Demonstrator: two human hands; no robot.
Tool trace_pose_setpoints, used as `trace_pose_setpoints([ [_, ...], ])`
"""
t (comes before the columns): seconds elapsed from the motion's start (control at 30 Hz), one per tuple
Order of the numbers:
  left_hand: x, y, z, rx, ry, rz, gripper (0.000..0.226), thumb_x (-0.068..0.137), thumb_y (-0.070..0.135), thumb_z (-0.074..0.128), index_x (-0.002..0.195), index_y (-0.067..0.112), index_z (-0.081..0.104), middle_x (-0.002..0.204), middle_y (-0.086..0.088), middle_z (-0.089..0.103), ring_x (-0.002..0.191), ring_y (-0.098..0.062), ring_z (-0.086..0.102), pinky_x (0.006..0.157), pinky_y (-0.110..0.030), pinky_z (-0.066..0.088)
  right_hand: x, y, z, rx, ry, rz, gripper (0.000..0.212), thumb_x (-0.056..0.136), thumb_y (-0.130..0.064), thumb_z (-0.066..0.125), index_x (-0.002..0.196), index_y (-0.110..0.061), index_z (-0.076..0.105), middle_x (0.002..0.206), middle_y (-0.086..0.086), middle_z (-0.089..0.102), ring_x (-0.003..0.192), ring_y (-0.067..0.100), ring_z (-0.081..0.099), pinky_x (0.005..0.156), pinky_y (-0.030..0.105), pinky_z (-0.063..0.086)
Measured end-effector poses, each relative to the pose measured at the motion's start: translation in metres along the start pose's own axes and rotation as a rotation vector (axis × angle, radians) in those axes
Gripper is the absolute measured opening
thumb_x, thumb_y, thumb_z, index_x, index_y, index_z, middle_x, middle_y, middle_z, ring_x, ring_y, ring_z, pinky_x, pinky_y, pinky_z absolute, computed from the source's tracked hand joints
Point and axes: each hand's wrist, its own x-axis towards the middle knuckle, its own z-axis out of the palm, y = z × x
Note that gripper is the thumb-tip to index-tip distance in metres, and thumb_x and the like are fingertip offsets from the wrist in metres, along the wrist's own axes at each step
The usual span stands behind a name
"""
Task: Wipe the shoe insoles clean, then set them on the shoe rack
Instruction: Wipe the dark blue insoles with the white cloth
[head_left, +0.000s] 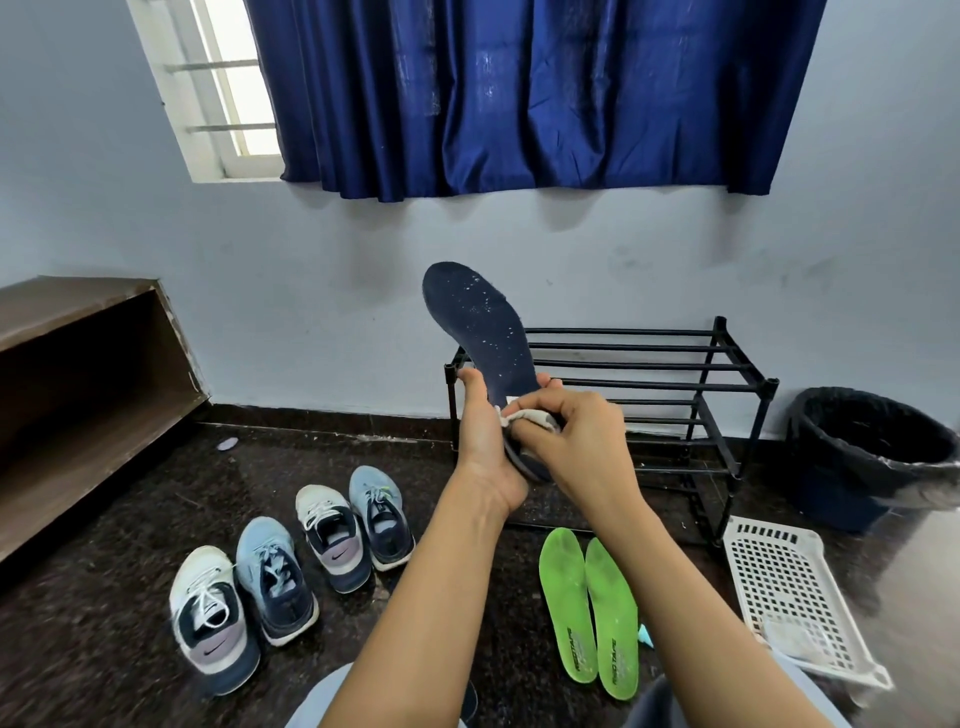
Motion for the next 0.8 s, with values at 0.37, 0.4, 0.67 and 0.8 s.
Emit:
trace_pose_setpoints([
  [0.37,0.003,-0.01,-0.003,-0.015,-0.037,-0.004,0.075,0.092,0.072,0.027,0.08,0.011,0.069,0.074,-0.006,0.067,0.07,-0.018,0.067,0.074,-0.031,0.049,0.002,0.003,-0.005,-0.021,0.012,0.02,0.018,0.076,-0.005,0.07,0.078,-0.022,0.075,0.073,-0.005,0.07,0.063,-0.001,0.06,0.057,0.004,0.039],
  [0.4,0.003,-0.007,-0.004,-0.016,-0.033,0.002,0.078,0.089,0.075,0.028,0.083,0.01,0.069,0.077,-0.006,0.067,0.074,-0.019,0.067,0.075,-0.032,0.05,-0.001,0.002,-0.006,0.001,-0.033,0.026,0.018,0.076,-0.004,0.07,0.078,-0.021,0.075,0.072,-0.004,0.069,0.062,-0.004,0.059,0.054,0.004,0.038],
  [0.67,-0.001,-0.017,-0.001,-0.011,-0.059,0.01,0.073,0.088,0.075,0.031,0.073,0.016,0.071,0.075,-0.005,0.066,0.074,-0.019,0.066,0.074,-0.032,0.049,0.008,0.01,0.0,-0.072,0.101,0.015,0.022,0.075,-0.008,0.067,0.074,-0.03,0.073,0.07,-0.011,0.068,0.074,0.006,0.059,0.061,0.012,0.04],
  [0.8,0.001,-0.016,0.006,-0.04,-0.093,0.004,0.075,0.091,0.073,0.025,0.087,0.013,0.069,0.086,-0.007,0.068,0.08,-0.02,0.067,0.081,-0.033,0.049,0.008,0.011,-0.002,-0.026,0.192,0.042,0.02,0.076,-0.012,0.07,0.074,-0.032,0.073,0.079,-0.009,0.071,0.076,-0.001,0.059,0.063,0.008,0.038],
])
